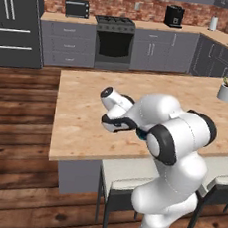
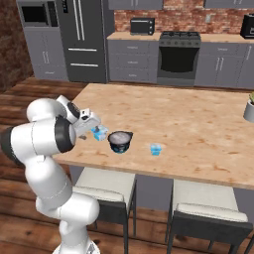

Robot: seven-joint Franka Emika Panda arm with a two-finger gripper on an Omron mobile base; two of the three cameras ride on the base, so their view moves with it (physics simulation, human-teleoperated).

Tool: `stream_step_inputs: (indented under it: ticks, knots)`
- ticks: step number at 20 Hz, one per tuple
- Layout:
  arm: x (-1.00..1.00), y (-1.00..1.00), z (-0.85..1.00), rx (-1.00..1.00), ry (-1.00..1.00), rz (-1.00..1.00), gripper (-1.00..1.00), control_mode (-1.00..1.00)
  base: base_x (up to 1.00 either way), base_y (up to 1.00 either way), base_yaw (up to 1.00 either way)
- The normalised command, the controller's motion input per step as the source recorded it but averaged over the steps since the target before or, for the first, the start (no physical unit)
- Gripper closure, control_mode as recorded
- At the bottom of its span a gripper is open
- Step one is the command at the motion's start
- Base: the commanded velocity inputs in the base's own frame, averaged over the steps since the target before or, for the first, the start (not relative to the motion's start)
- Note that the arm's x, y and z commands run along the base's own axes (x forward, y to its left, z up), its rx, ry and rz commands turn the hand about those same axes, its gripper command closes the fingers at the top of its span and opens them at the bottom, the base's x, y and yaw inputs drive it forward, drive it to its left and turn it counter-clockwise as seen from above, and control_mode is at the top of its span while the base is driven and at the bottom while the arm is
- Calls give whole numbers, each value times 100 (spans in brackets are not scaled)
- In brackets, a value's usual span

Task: Stack the yogurt containers by placing the smaller containers on top of the larger containers.

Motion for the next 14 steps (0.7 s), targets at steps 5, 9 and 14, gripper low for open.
stream_step_inputs:
  ticks: [5, 9, 14]
  knots:
    - [30, 0, -11, 0, 0, 0, -100, -100, 0, 0, 0]
    - [31, 6, -7, 0, 0, 0, -100, -100, 0, 0, 0]
    - [21, 8, -5, 0, 0, 0, -100, -100, 0, 0, 0]
